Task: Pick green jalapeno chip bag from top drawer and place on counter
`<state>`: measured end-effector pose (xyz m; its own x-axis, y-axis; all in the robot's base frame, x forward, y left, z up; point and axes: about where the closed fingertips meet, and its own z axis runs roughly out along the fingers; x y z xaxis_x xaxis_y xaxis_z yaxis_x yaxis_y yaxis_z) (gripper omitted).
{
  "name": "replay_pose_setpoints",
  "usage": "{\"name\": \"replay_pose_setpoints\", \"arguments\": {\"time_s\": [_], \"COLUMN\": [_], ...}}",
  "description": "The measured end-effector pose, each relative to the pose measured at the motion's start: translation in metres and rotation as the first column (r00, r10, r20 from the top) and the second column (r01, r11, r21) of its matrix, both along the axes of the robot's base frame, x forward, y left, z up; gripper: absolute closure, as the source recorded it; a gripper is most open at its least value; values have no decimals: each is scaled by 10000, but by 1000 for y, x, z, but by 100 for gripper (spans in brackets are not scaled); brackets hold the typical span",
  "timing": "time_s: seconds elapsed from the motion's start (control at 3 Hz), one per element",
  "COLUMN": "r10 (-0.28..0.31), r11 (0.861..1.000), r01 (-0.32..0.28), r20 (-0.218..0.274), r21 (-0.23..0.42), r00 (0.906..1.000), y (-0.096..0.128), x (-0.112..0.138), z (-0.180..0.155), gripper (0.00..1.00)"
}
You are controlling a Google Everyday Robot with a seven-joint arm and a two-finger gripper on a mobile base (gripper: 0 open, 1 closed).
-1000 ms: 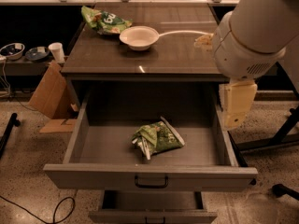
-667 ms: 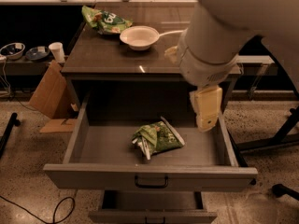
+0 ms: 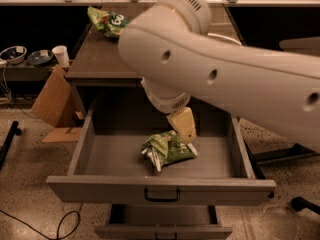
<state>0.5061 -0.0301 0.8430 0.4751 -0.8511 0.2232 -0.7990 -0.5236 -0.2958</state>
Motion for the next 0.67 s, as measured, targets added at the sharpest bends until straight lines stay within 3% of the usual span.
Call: {"name": "replay_pose_setpoints", "arguments": {"time_s": [0.33,0.67], "r10": [854,1793], "r11": [9939,9749], "r01": [-828,-1800], "r20": [331,-171], "r21": [-726,-1314], "r00": [9958,9836], "y": [9,11], "x": [21,36], "z": [-36,-67], "gripper": [0,0]}}
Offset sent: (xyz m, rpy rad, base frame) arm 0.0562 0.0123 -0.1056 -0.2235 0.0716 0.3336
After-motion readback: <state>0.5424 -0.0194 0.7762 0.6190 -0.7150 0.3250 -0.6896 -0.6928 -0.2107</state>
